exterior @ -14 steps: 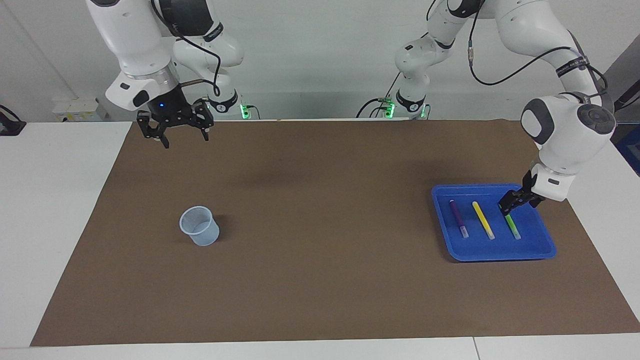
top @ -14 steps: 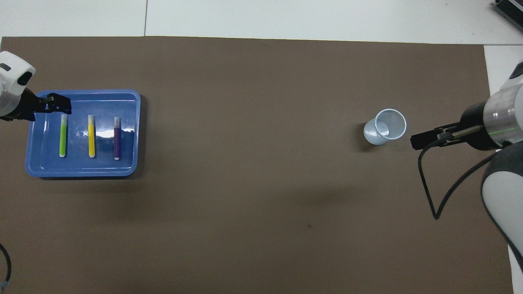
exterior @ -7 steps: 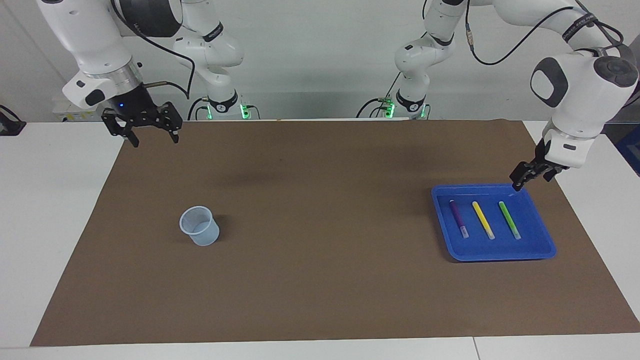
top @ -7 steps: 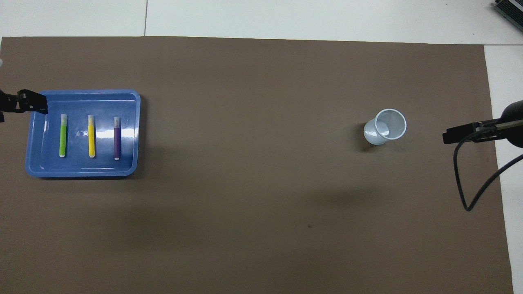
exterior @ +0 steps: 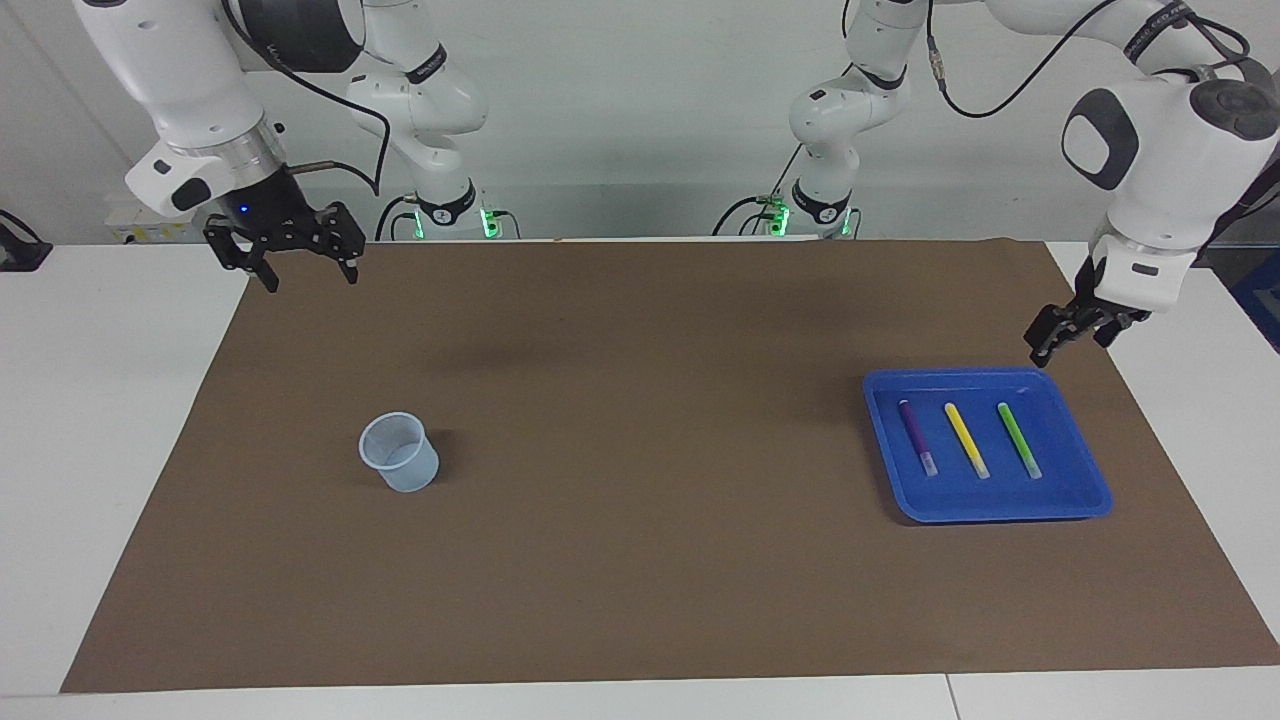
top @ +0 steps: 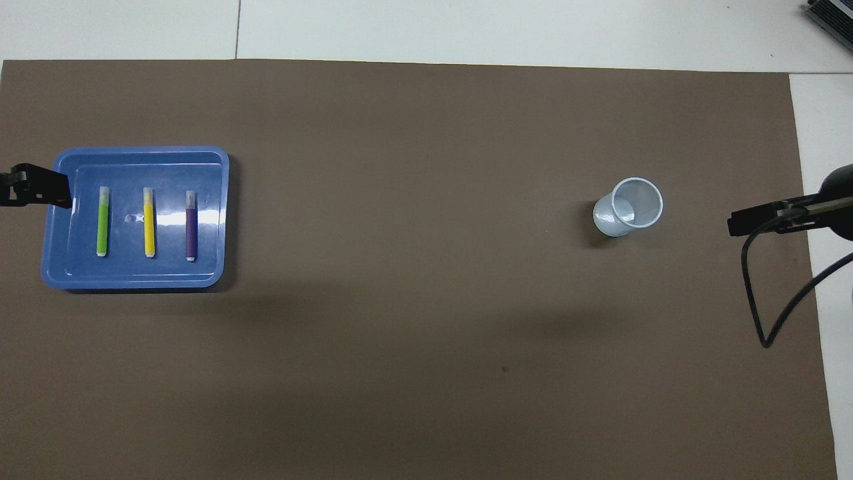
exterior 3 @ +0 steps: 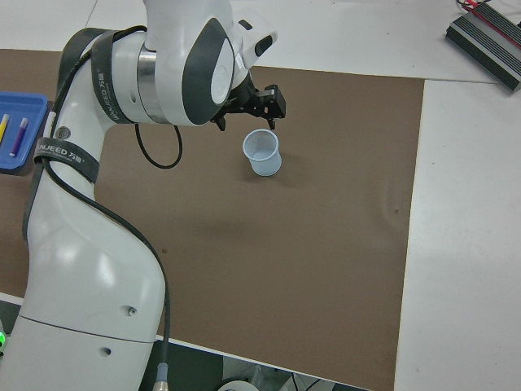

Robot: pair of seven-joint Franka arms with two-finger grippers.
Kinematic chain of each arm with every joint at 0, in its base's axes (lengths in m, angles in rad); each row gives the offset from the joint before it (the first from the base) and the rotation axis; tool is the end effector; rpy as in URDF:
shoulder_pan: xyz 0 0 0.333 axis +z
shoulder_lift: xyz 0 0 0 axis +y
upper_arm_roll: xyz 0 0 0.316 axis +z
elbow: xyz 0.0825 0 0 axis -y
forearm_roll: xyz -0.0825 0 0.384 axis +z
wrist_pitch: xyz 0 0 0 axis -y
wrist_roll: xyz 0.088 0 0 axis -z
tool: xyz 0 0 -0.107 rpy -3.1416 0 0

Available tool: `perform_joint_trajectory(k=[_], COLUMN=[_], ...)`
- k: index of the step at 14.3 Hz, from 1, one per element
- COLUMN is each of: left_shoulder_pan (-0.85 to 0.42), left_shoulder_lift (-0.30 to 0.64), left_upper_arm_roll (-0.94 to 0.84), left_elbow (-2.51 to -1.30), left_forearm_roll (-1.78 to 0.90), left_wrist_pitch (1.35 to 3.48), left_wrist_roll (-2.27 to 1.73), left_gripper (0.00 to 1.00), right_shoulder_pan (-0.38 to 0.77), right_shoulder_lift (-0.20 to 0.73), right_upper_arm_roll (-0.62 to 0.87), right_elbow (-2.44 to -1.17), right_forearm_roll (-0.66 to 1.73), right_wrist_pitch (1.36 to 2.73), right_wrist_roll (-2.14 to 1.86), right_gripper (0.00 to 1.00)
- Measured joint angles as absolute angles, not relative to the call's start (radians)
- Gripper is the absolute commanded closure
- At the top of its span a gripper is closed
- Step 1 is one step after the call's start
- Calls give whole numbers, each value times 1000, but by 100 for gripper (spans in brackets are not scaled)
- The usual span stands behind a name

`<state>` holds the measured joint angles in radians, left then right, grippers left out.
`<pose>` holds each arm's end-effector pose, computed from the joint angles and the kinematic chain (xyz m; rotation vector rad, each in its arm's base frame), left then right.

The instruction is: Right arm passes pens to left for tray arrangement

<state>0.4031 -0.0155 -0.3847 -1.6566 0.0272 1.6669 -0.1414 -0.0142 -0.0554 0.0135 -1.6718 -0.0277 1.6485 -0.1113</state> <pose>0.5574 0.0114 0.6003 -3.1003 -0.2446 -0.0414 0.5436 -0.0029 0.6139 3.1062 0.1746 0.0474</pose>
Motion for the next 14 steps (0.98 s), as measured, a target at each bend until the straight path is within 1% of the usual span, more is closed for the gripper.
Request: perform_joint_trajectory(k=[3,6,14], left_shoulder_pan=[402,397,399], left_shoulder_lift=[-57,-66,-65], left_upper_arm_roll=[-382,-396,-388], left_elbow=[-1648,-1609,-1614], left_forearm_roll=[-122,-131,-84], left_wrist_pitch=[1611,1557,1578], left_wrist_roll=[-141,-140,-89], left_gripper=[0,0,0], right_shoulder_pan=[-9,-9,-11], right_shoulder_lift=[-55,-55,-55], right_upper_arm_roll=[14,14,10], right_elbow=[-1673,-1673,-1673], right_forearm_roll=[-29,-30,-29], right_wrist_pitch=[1648,1648,1644], right_wrist_roll=[-111,-111,-115], right_gripper=[0,0,0])
